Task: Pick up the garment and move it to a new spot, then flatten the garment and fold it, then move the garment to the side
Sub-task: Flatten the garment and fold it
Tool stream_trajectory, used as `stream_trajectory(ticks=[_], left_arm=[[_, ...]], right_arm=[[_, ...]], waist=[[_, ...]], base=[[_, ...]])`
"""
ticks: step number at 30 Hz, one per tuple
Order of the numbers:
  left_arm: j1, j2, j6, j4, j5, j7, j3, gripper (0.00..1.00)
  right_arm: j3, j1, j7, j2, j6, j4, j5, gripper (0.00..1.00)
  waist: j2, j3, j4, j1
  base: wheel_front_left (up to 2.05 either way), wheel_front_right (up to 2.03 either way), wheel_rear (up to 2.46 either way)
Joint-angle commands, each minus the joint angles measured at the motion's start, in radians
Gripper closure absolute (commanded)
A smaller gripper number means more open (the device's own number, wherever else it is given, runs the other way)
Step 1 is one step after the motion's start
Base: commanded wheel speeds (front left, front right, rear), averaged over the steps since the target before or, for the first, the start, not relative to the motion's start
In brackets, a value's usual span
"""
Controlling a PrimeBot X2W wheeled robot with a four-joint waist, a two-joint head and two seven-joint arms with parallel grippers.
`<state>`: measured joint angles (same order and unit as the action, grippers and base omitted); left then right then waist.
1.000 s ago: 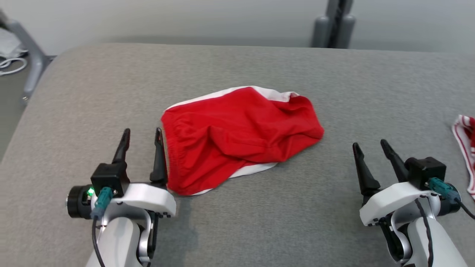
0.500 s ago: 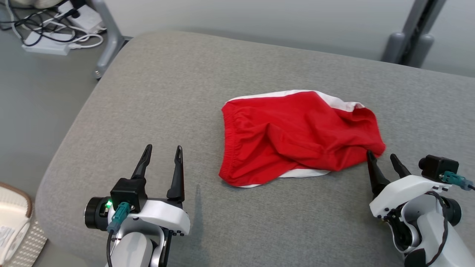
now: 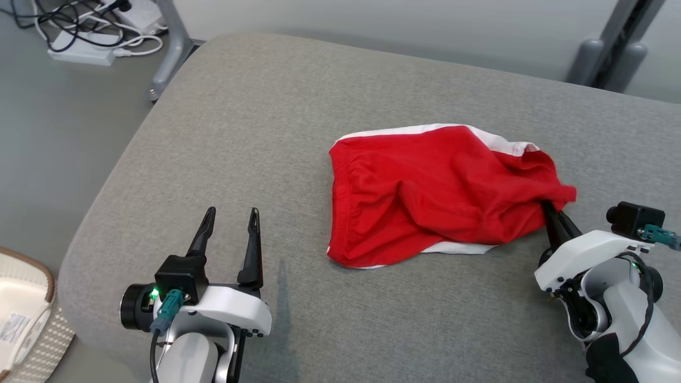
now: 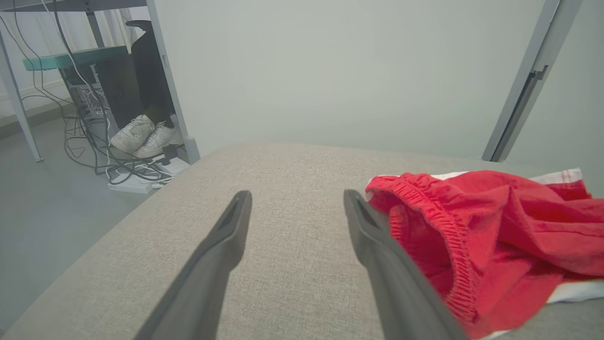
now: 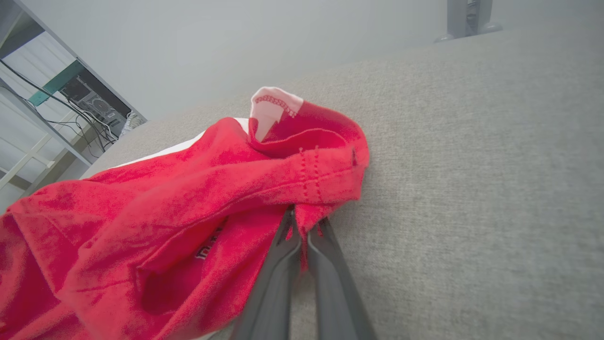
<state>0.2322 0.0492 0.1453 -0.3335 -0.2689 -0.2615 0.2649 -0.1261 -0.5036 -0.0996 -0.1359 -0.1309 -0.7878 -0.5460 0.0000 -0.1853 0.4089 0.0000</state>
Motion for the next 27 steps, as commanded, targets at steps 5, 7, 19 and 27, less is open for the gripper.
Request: stream_trajectory(ticks=[5, 7, 19, 27], left_arm=[[-0.009, 0.003, -0.003, 0.001, 0.006, -0.004, -0.014, 0.0], [-0.011, 0.004, -0.003, 0.002, 0.006, -0.004, -0.016, 0.0], [-0.015, 0.004, -0.005, 0.011, -0.014, -0.004, -0.012, 0.0], [0.016, 0.004, -0.017, -0.019, -0.016, -0.004, 0.001, 0.0]], right_arm=[[-0.03, 0.006, -0.006, -0.046, 0.0, 0.075, 0.006, 1.0], [-0.04, 0.015, 0.004, -0.057, 0.0, 0.096, 0.022, 1.0], [0.218, 0.208, 0.378, 0.01, 0.0, 0.438, 0.12, 0.0], [0.164, 0.269, 0.267, 0.051, 0.001, 0.673, 0.31, 0.0]], waist=[[0.0, 0.036, -0.091, 0.0], [0.0, 0.042, -0.108, 0.0], [0.0, 0.061, -0.259, 0.0], [0.0, 0.026, -0.295, 0.0]], base=[[0.0, 0.0, 0.0], [0.0, 0.0, 0.0], [0.0, 0.0, 0.0], [0.0, 0.0, 0.0]])
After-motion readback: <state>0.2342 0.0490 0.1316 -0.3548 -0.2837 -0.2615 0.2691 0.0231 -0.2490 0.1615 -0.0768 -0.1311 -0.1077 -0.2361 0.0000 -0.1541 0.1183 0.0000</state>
